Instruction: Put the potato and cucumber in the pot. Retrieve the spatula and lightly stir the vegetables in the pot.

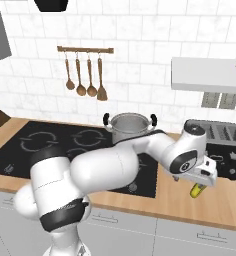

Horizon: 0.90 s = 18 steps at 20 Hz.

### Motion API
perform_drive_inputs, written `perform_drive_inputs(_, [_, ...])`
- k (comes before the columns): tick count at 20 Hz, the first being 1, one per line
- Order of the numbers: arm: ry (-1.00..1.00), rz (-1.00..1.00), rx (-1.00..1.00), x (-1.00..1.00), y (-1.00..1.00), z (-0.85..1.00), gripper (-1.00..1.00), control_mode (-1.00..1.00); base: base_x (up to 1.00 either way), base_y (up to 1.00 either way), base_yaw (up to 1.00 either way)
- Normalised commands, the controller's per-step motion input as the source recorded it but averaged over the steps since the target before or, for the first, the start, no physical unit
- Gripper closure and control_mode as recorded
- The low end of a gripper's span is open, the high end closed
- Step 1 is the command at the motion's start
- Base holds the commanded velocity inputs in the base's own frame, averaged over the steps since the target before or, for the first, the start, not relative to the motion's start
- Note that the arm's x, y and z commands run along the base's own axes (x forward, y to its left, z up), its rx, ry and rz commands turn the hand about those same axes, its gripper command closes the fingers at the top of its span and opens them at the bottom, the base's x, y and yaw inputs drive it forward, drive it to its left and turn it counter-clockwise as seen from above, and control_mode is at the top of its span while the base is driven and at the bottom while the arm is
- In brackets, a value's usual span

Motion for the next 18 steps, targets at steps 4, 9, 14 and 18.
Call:
perform_drive_inputs(4, [0.0,0.01,0.0,0.35,-0.3,-0.27,-1.0,-1.0,0.0,0.0,0.0])
perform_drive_inputs(9, [0.0,0.0,0.0,0.28,-0.23,-0.17,-1.0,-1.0,0.0,0.0,0.0])
perform_drive_inputs(14, [0.0,0.0,0.0,0.19,-0.27,-0.07,-1.0,-1.0,0.0,0.0,0.0])
perform_drive_inputs(18, [0.0,0.0,0.0,0.19,-0.07,-0.11,-1.0,-1.0,0.0,0.0,0.0])
